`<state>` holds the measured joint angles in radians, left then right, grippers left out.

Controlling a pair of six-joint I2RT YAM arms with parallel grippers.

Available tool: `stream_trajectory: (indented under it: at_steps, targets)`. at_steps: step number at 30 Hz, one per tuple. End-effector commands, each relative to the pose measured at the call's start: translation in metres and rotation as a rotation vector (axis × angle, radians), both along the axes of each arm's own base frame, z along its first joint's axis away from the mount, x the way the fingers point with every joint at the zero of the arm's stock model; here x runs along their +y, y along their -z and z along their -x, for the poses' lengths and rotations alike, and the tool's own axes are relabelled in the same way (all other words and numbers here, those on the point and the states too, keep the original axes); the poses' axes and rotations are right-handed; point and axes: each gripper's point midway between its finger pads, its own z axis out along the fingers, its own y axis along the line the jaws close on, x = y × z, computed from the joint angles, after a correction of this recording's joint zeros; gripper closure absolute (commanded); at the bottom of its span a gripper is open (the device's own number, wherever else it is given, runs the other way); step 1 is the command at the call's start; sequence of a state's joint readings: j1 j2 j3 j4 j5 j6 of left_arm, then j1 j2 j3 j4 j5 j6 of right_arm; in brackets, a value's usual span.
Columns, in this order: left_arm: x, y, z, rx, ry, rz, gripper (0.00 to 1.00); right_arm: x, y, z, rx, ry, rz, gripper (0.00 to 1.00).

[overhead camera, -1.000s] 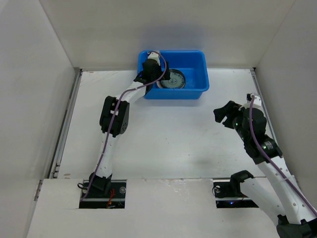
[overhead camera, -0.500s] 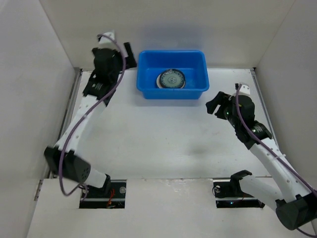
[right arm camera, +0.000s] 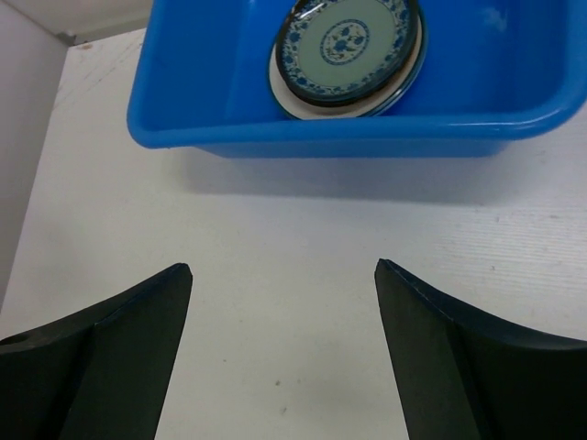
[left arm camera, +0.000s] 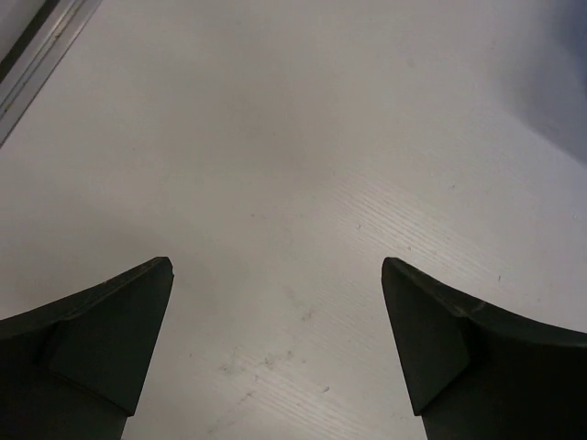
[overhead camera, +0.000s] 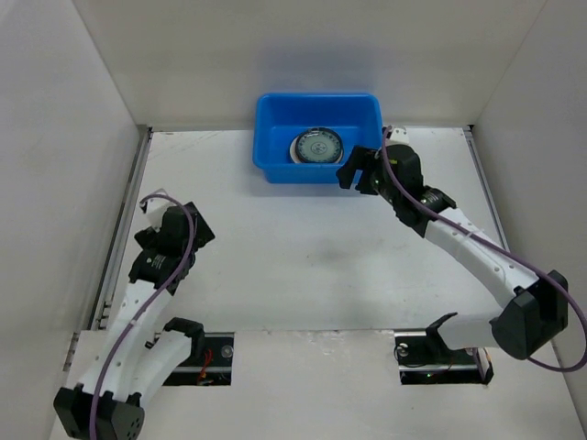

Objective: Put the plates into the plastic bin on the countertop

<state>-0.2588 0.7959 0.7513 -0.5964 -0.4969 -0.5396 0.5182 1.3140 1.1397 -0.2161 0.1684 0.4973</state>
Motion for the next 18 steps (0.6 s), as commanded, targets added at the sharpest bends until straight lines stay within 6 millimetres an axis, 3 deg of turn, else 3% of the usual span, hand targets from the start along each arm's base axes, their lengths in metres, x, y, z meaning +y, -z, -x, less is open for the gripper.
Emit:
stream_trajectory:
  at_steps: [1,5,18]
  targets:
    - [0.018,-0.001,0.020,-0.013,-0.150,0.035,0.00,0.016,-0.039,-0.011,-0.105,-0.021,-0.043,0.12]
    - [0.023,-0.010,0.024,-0.060,-0.174,0.050,0.00,0.019,-0.034,-0.012,-0.096,-0.022,-0.032,0.00]
    - [0.017,-0.021,0.015,-0.090,-0.143,0.060,0.00,0.007,-0.024,-0.005,-0.087,0.006,0.003,0.00]
